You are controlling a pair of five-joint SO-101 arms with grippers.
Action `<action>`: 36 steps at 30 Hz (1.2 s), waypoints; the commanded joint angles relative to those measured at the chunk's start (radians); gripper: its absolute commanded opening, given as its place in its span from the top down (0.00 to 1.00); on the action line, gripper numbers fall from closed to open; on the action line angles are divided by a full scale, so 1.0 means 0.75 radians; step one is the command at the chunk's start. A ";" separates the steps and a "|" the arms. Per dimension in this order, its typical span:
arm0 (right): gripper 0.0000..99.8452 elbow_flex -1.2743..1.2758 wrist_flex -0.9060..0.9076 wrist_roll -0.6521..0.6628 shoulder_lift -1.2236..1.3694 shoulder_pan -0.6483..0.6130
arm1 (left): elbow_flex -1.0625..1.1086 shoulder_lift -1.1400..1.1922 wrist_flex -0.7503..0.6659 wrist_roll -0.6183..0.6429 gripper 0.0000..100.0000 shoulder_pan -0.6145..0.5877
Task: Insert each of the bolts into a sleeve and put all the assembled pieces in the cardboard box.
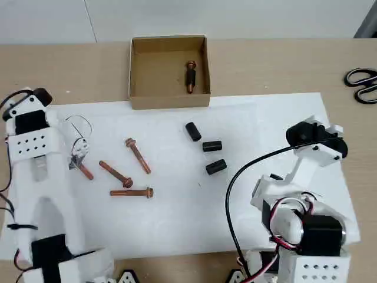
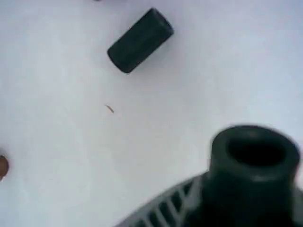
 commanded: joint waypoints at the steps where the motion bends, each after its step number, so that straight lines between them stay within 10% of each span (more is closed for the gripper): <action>1: 1.00 -0.004 -0.005 -0.010 -0.005 0.011 | -0.054 0.016 -0.059 0.014 0.96 -0.010; 36: 1.00 0.025 -0.028 -0.006 0.003 0.011 | -0.142 0.315 -0.350 -0.145 0.90 -0.166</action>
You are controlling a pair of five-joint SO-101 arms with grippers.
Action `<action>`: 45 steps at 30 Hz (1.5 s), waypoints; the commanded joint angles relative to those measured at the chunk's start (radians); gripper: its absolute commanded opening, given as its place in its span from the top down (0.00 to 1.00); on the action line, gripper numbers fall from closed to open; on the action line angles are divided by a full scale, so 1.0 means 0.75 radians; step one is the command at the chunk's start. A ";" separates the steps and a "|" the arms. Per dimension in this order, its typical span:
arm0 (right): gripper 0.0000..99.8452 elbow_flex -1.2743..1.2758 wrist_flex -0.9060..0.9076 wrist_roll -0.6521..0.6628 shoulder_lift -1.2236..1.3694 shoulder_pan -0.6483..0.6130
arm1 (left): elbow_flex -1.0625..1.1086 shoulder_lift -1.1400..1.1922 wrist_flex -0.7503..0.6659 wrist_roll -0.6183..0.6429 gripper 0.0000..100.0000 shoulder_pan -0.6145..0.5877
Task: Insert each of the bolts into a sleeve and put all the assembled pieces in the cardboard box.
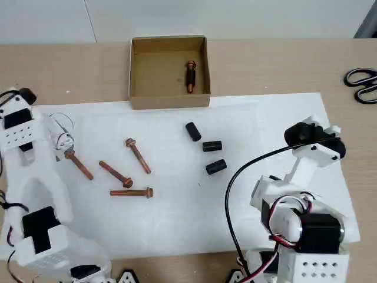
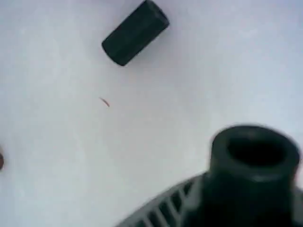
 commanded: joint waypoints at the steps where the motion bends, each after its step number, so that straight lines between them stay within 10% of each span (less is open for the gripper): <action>1: 1.00 0.000 -0.028 -0.004 0.001 0.011 | -0.048 -0.006 -0.061 -0.008 0.90 0.016; 45: 1.00 0.000 -0.024 -0.004 -0.001 0.013 | -0.163 0.417 -0.029 -0.041 0.99 0.047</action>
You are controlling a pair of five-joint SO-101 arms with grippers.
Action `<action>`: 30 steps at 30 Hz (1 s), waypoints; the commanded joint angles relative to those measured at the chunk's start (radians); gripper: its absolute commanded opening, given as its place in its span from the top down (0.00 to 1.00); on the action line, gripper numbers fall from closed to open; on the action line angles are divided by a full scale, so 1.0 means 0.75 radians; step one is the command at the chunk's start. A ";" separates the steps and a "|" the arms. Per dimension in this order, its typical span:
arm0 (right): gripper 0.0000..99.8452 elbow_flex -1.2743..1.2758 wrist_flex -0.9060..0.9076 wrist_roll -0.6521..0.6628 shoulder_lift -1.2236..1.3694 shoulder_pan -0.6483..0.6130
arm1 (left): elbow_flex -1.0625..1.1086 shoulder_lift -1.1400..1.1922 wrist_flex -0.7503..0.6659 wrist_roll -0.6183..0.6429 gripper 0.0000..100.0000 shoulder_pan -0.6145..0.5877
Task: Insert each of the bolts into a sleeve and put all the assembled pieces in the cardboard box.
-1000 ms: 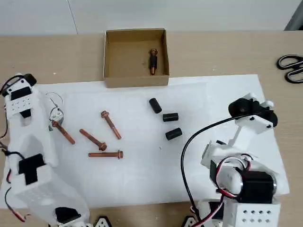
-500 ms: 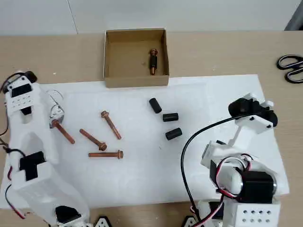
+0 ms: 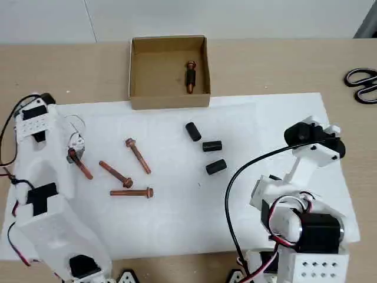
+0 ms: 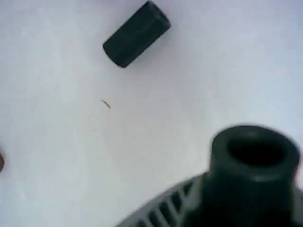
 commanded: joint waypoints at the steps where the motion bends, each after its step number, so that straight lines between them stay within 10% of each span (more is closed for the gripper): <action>1: 1.00 -0.004 -0.019 -0.004 -0.001 0.013 | 0.003 0.006 0.018 -0.010 1.00 -0.006; 19: 1.00 -0.012 -0.021 -0.004 -0.009 0.007 | -0.707 -0.010 0.565 -0.010 1.00 0.076; 30: 1.00 -0.053 -0.026 0.037 -0.009 0.003 | -0.795 -0.376 0.569 -0.010 1.00 0.235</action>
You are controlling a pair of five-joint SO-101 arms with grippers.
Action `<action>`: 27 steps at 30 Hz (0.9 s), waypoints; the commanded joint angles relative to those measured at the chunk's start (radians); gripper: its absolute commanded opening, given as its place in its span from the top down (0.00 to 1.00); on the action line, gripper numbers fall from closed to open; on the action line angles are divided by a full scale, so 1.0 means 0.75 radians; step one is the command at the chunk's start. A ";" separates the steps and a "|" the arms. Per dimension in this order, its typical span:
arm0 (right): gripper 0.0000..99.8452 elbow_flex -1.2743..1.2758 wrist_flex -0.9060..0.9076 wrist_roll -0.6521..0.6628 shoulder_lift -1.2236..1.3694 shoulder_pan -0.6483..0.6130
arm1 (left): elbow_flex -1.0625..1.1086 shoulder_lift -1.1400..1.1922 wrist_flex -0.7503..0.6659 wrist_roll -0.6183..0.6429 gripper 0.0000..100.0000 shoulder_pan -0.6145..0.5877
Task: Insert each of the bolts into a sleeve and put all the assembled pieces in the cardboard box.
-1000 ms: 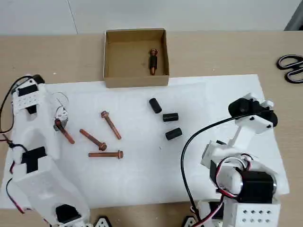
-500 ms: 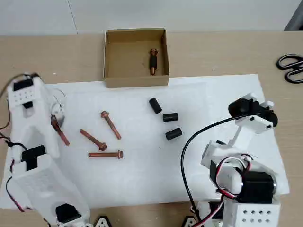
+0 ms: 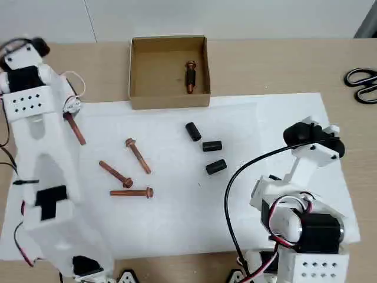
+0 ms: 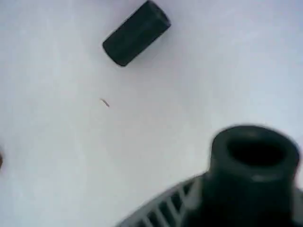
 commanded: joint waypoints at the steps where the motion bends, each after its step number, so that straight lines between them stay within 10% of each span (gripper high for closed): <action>1: 1.00 -0.059 -0.026 0.027 -0.009 0.003 | 0.034 -0.276 0.029 -0.010 1.00 0.086; 13: 1.00 -0.063 -0.058 0.053 -0.013 -0.341 | 0.384 -0.884 0.027 -0.014 1.00 0.421; 27: 1.00 -0.047 -0.075 0.182 -0.292 -0.682 | 1.020 -1.745 -0.072 -0.016 1.00 0.442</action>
